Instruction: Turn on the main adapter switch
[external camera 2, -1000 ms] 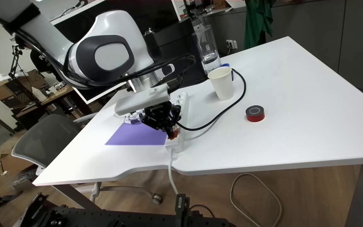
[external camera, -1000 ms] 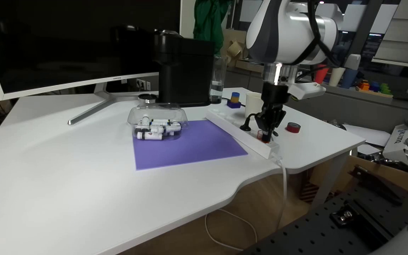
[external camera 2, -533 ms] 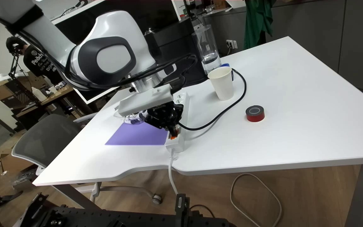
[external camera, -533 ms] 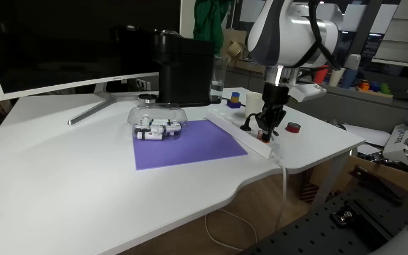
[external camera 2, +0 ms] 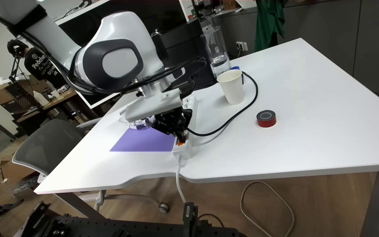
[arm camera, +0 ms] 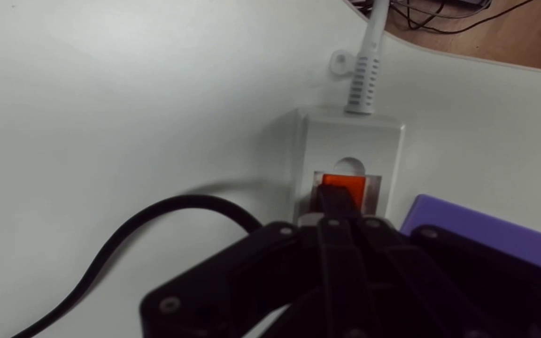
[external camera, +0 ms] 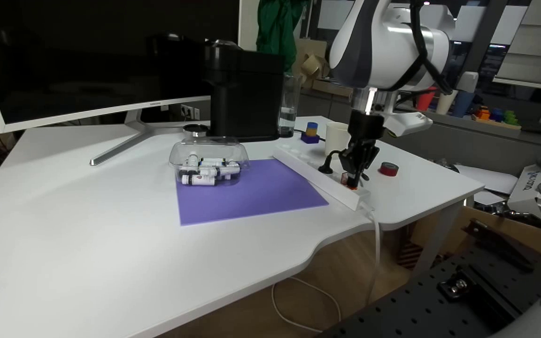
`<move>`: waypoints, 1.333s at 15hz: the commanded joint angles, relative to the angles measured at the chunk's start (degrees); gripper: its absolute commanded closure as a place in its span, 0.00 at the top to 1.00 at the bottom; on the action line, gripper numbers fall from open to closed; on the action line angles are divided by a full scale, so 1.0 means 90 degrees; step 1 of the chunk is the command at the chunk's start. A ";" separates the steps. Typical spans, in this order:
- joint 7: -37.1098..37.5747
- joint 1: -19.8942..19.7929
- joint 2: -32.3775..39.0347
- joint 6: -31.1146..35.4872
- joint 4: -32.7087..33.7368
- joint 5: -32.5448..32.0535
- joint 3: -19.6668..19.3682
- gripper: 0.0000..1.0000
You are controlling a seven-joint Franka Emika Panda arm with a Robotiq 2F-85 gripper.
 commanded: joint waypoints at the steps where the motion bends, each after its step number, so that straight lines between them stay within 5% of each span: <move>1: -0.0117 -0.0154 0.0595 -0.0105 0.0367 0.0078 0.0164 0.00; 7: -0.0342 -0.0281 0.0737 -0.0186 0.0556 0.0319 0.0259 0.00; 15: 0.0123 0.0307 -0.1446 -0.0299 -0.0873 -0.0688 -0.0524 0.00; 16: 0.0175 0.0372 -0.1770 -0.0469 -0.1023 -0.0813 -0.0633 0.26; 20: 0.0320 0.0529 -0.2969 -0.1294 -0.1437 -0.0952 -0.0928 0.47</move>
